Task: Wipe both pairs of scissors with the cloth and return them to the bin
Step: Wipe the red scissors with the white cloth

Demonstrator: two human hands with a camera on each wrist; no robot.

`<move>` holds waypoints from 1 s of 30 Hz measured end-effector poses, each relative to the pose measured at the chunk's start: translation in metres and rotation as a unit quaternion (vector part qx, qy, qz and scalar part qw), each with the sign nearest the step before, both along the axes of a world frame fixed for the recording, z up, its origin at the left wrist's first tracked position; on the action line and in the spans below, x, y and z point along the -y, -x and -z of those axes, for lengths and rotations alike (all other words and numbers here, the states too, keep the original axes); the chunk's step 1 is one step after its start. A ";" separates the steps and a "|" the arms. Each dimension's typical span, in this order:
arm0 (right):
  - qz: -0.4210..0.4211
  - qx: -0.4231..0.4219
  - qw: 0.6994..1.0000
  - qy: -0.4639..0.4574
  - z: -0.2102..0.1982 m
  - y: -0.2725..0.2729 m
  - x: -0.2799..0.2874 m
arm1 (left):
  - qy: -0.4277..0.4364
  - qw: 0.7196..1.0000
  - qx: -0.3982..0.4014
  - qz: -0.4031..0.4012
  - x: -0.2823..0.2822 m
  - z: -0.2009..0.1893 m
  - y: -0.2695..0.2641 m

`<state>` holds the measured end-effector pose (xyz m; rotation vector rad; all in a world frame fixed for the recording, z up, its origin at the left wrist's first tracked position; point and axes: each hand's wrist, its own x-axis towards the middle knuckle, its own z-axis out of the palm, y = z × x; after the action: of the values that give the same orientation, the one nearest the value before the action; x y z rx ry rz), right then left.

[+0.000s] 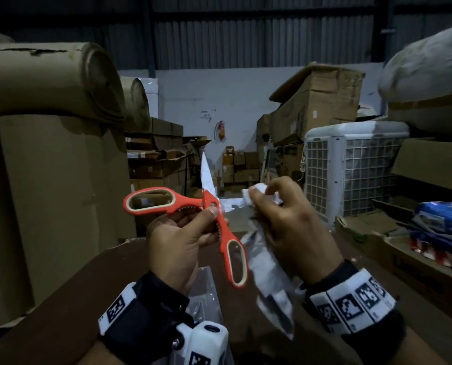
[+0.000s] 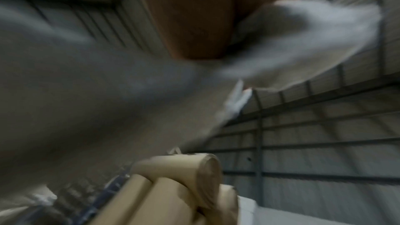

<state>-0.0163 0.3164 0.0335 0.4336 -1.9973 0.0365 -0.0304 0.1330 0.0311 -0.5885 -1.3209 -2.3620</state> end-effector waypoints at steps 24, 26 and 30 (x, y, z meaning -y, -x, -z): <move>-0.024 -0.037 0.998 0.044 -0.013 -0.007 -0.013 | -0.004 1.000 0.010 0.002 0.007 -0.002 0.009; -0.058 -0.030 0.997 0.034 -0.014 -0.013 0.001 | 0.007 1.000 0.012 0.005 0.003 0.001 0.010; -0.072 0.005 0.997 -0.019 -0.005 -0.014 0.023 | 0.025 0.999 -0.002 0.025 -0.003 0.007 0.006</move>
<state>-0.0025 0.2937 0.0390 0.6028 -1.9751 0.0911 -0.0367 0.1356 0.0244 -0.6479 -1.3824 -2.3728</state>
